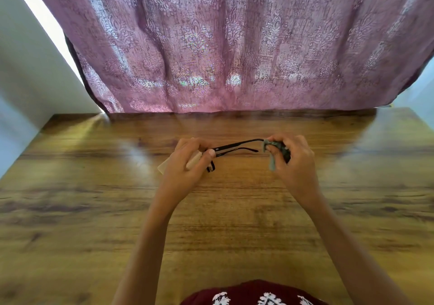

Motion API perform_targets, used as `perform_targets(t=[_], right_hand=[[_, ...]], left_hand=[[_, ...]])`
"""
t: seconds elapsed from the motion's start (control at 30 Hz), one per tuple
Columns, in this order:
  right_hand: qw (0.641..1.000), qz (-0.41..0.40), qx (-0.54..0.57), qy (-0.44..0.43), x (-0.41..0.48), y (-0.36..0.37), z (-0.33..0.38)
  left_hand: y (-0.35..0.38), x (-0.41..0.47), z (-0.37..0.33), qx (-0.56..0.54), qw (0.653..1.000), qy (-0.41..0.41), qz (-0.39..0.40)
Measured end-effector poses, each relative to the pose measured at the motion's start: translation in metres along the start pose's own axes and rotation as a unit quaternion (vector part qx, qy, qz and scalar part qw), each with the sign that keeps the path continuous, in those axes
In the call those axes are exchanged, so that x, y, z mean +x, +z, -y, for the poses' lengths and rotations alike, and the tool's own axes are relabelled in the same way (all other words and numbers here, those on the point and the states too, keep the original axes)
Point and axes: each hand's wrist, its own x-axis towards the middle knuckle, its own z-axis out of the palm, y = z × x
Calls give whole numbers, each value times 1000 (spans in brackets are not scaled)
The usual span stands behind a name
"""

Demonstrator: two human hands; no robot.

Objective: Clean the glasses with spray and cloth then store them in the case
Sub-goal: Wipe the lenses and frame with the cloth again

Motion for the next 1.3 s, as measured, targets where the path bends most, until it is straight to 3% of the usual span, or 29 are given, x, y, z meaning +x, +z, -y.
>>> perform_targets(t=[0.17,0.3,0.4,0.6,0.77,0.9,1.0,1.17,1.3], right_hand=[[995,-3,-20,100,-8,-1,-16],[972,55,78,214,-11,4,-3],[909,116,258,305,-6,10,23],[821,156,440,329,12,20,51],[762,202,490,372,22,23,57],[733,207,515,394,30,17,59],[697,184,545,429,35,13,54],[565,96,650,498,45,8,45],[535,65,668,513,50,10,33]], left_hand=[[-12,-1,6,-50,996,-54,-52],[-13,4,3,-69,993,-84,-44],[-5,7,0,-44,995,-90,-14],[5,8,-9,6,998,-56,19],[-1,7,-7,1,998,-37,46],[-9,2,-10,-94,989,-81,75],[-15,-4,-3,-128,978,-126,102],[-19,-10,21,-102,974,-124,159],[-19,-8,25,-74,969,-97,214]])
